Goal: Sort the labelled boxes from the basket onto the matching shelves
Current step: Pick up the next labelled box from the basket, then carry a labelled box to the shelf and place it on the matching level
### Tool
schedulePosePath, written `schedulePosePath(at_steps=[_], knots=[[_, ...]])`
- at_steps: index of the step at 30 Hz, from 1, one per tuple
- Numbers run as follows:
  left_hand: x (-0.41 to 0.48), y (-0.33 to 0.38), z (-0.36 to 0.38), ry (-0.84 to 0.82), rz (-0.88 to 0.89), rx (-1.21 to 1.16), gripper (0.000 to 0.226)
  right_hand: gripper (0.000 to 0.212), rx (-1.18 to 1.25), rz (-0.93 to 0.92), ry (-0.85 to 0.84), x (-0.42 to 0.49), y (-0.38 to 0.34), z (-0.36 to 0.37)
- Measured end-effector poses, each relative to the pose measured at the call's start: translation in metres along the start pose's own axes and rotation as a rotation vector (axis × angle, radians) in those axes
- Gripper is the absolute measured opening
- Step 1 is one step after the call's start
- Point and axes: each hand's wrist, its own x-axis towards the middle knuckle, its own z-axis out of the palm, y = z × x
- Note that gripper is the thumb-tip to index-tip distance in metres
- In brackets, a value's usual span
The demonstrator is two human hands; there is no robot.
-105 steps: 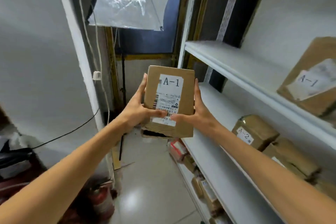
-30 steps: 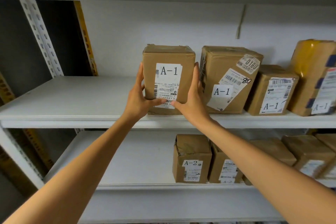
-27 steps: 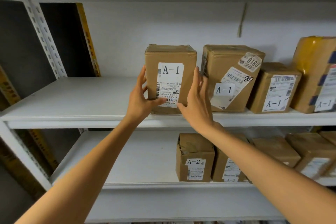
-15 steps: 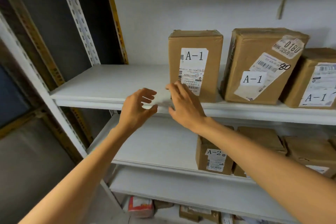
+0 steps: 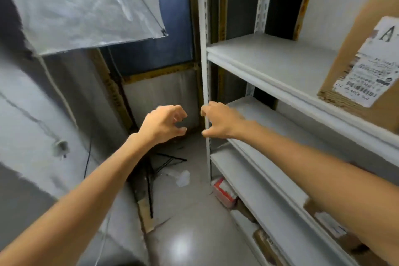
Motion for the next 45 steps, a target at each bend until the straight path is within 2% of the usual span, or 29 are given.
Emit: schedulePosePath(at_steps=[5, 8, 13, 17, 21, 24, 27, 32, 36, 40, 45], knots=[[-0.123, -0.042, 0.001, -0.079, -0.358, -0.028, 0.039, 0.056, 0.053, -0.269, -0.185, -0.011, -0.078, 0.047], [-0.21, -0.058, -0.001, -0.094, -0.551, -0.028, 0.04, 0.051, 0.056, -0.452, -0.301, -0.026, -0.133, 0.068], [-0.354, -0.059, -0.005, 0.004, -0.831, -0.072, 0.039, 0.057, 0.009, -0.776, -0.47, -0.061, -0.241, 0.101], [-0.47, -0.028, -0.017, 0.098, -0.975, -0.04, 0.037, 0.057, -0.023, -1.063, -0.514, -0.123, -0.342, 0.115], [-0.581, 0.021, -0.026, 0.102, -1.139, -0.014, 0.037, 0.044, -0.01, -1.378, -0.542, -0.213, -0.426, 0.116], [-0.65, 0.071, -0.027, 0.097, -1.297, 0.032, 0.051, 0.05, 0.009, -1.545, -0.596, -0.278, -0.467, 0.112], [-0.712, 0.128, -0.019, 0.116, -1.458, 0.016, 0.045, 0.056, 0.004, -1.687, -0.641, -0.346, -0.488, 0.106], [-0.782, 0.206, 0.0, 0.22, -1.613, -0.013, 0.043, 0.047, 0.037, -1.829, -0.625, -0.436, -0.508, 0.107], [-0.819, 0.239, 0.009, 0.275, -1.703, -0.056, 0.044, 0.054, -0.009, -1.916, -0.612, -0.482, -0.527, 0.115], [-0.849, 0.239, 0.01, 0.323, -1.746, -0.062, 0.041, 0.058, -0.027, -1.951, -0.585, -0.501, -0.555, 0.128], [-0.887, 0.207, 0.008, 0.372, -1.792, -0.093, 0.039, 0.059, -0.01, -1.963, -0.598, -0.5, -0.604, 0.142]])
